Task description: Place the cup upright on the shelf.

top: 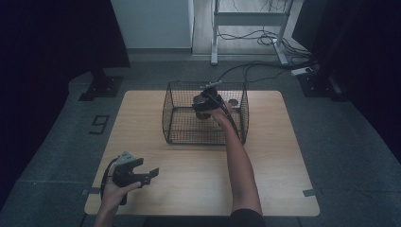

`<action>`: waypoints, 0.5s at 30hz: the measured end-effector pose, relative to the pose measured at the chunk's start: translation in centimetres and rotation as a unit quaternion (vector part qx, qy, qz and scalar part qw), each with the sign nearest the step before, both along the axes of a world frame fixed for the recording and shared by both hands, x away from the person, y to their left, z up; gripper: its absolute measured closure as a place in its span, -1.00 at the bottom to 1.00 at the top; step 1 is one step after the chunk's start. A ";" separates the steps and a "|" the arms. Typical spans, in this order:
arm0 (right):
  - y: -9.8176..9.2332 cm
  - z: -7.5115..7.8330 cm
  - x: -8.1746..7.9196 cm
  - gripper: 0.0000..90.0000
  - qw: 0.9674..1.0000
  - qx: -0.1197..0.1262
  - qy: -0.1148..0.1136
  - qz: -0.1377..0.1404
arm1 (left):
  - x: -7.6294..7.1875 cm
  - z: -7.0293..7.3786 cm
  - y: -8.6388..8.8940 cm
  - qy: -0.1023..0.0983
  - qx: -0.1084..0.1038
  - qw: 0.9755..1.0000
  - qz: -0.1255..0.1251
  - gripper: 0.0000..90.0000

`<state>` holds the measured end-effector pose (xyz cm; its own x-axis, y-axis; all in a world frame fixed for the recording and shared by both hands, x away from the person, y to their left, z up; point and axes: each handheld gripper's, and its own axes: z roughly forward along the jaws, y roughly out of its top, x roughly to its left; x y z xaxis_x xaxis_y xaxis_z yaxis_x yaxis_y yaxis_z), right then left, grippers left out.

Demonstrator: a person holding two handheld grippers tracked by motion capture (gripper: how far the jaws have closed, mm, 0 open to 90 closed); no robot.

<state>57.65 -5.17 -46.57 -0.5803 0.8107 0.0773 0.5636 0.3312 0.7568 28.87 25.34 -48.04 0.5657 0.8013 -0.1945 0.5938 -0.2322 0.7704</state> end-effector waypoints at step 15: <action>-0.4 -1.5 1.0 -0.59 0.999 -0.022 0.043 -0.017 | 0.0 0.0 0.1 0.001 0.001 1.000 0.000 -0.65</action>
